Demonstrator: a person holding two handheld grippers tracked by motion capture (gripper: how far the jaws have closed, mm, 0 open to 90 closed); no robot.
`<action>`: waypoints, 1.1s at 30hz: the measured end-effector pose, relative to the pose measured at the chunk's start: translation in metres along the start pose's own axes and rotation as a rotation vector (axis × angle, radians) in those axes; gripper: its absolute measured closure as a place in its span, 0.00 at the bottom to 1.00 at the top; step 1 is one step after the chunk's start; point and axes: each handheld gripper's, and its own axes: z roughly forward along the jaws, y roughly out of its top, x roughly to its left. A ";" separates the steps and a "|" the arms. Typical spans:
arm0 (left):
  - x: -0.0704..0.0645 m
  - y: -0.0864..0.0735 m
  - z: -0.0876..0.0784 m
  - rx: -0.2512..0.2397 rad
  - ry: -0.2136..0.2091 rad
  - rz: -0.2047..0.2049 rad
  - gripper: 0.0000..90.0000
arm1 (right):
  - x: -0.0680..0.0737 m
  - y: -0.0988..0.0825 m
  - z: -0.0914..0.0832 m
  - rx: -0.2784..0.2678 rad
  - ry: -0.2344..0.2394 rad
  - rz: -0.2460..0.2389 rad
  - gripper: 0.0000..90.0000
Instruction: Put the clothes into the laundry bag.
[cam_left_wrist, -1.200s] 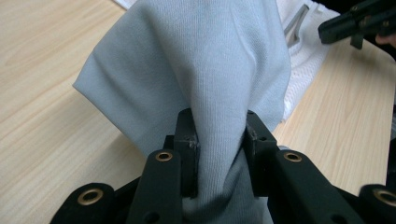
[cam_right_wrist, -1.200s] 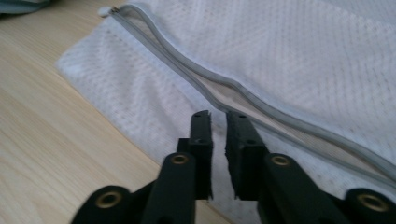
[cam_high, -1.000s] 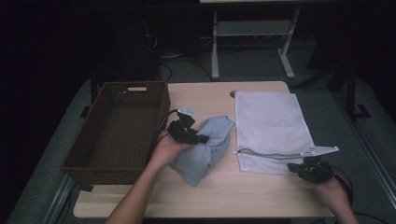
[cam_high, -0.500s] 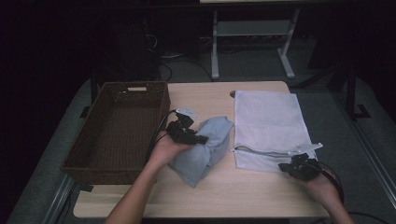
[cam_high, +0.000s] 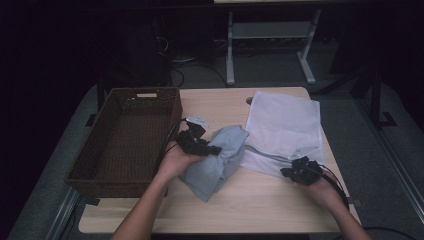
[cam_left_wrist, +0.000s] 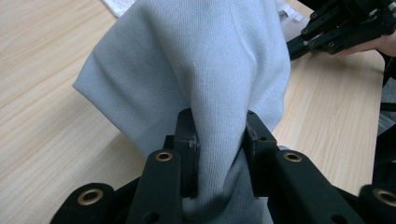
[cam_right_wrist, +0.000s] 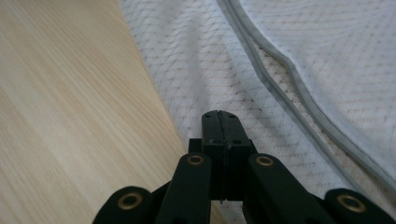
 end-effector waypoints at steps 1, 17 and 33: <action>0.000 0.000 0.000 0.000 0.001 0.000 0.79 | 0.002 0.003 0.002 0.001 0.001 -0.018 0.99; 0.001 -0.002 -0.006 -0.002 -0.005 -0.002 0.79 | 0.050 0.053 0.039 -0.003 0.129 -0.138 0.99; 0.002 -0.003 -0.006 -0.001 -0.007 -0.004 0.79 | 0.065 0.060 0.031 -0.047 0.222 -0.177 0.80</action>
